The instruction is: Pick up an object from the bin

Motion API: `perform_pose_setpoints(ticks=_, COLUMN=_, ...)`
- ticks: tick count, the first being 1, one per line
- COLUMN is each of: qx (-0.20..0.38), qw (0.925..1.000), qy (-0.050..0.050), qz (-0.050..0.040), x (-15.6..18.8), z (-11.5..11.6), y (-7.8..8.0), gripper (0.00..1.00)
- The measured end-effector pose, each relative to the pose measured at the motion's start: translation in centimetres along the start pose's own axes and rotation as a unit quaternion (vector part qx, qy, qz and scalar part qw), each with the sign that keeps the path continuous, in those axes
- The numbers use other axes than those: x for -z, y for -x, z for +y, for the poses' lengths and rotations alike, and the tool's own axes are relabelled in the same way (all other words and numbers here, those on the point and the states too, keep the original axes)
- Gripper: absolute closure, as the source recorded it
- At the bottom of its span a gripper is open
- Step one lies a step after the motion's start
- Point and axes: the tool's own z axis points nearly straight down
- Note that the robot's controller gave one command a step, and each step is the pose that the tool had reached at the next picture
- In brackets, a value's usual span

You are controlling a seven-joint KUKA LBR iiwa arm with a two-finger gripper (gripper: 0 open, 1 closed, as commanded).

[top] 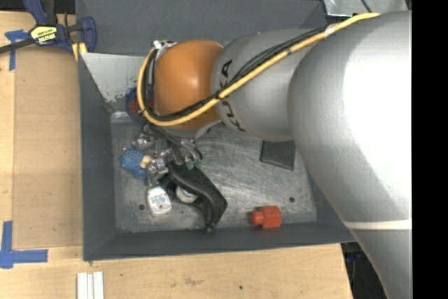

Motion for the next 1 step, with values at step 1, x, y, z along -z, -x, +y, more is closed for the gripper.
perform_pose_setpoints(ticks=1, qx=0.091, qw=0.9959, qy=-0.002, qz=0.0005, x=15.8, z=-0.25, y=-1.25, gripper=1.0)
